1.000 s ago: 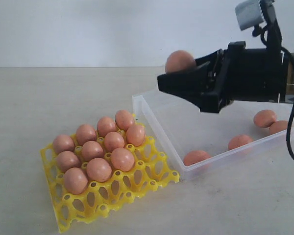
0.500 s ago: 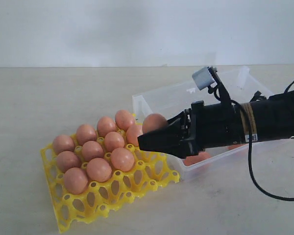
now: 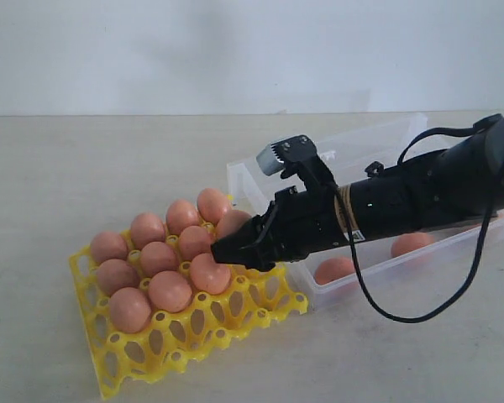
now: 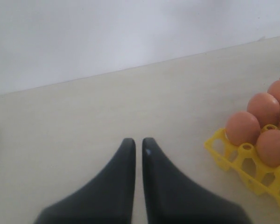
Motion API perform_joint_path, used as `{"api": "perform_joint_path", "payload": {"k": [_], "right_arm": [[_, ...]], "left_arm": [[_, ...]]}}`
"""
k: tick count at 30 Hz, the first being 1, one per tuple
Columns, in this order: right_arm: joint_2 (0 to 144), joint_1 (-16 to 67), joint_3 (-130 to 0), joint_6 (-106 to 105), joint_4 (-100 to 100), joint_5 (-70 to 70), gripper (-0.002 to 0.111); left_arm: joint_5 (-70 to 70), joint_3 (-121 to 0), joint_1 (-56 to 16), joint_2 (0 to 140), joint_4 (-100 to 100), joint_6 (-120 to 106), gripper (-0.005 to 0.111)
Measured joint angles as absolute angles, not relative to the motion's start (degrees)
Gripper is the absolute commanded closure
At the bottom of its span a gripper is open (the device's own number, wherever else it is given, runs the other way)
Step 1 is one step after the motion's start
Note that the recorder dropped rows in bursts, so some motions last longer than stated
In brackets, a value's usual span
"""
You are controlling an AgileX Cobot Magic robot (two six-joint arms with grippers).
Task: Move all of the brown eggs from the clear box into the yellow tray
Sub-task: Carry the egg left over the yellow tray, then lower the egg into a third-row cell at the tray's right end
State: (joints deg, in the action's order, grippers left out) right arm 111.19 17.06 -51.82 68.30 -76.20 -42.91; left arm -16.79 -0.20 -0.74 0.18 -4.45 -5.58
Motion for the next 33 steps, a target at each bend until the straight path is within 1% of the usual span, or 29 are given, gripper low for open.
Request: {"api": "perform_joint_path", "payload": {"k": [4, 6, 8, 10, 12, 13, 16, 33], "right_arm": [[112.3, 17.1, -51.9, 68.3, -74.2, -40.6, 0.108], [112.6, 17.1, -52.0, 68.2, -74.0, -41.2, 0.101], [112.9, 17.1, -52.2, 68.2, -73.8, -41.4, 0.088], [113.0, 17.1, -52.3, 68.2, -73.8, -41.4, 0.076], [113.0, 17.1, -52.4, 68.2, -74.2, -41.4, 0.068], [113.0, 17.1, -52.4, 68.2, -74.5, -41.4, 0.066], [113.0, 17.1, -52.4, 69.1, -75.4, -41.4, 0.063], [113.0, 17.1, -52.7, 70.6, -81.7, -41.6, 0.064]], "left_arm": [[-16.8, -0.2, -0.7, 0.2, -4.5, -5.6, 0.103], [-16.8, -0.2, -0.7, 0.2, -4.5, -5.6, 0.103], [-16.8, -0.2, -0.7, 0.2, -4.5, -5.6, 0.103], [-16.8, -0.2, -0.7, 0.2, -4.5, -5.6, 0.103], [-16.8, -0.2, -0.7, 0.2, -4.5, -5.6, 0.103], [-16.8, -0.2, -0.7, 0.2, -4.5, -5.6, 0.103], [-16.8, -0.2, -0.7, 0.2, -4.5, -5.6, 0.103], [-16.8, -0.2, -0.7, 0.2, -4.5, -5.6, 0.103]]}}
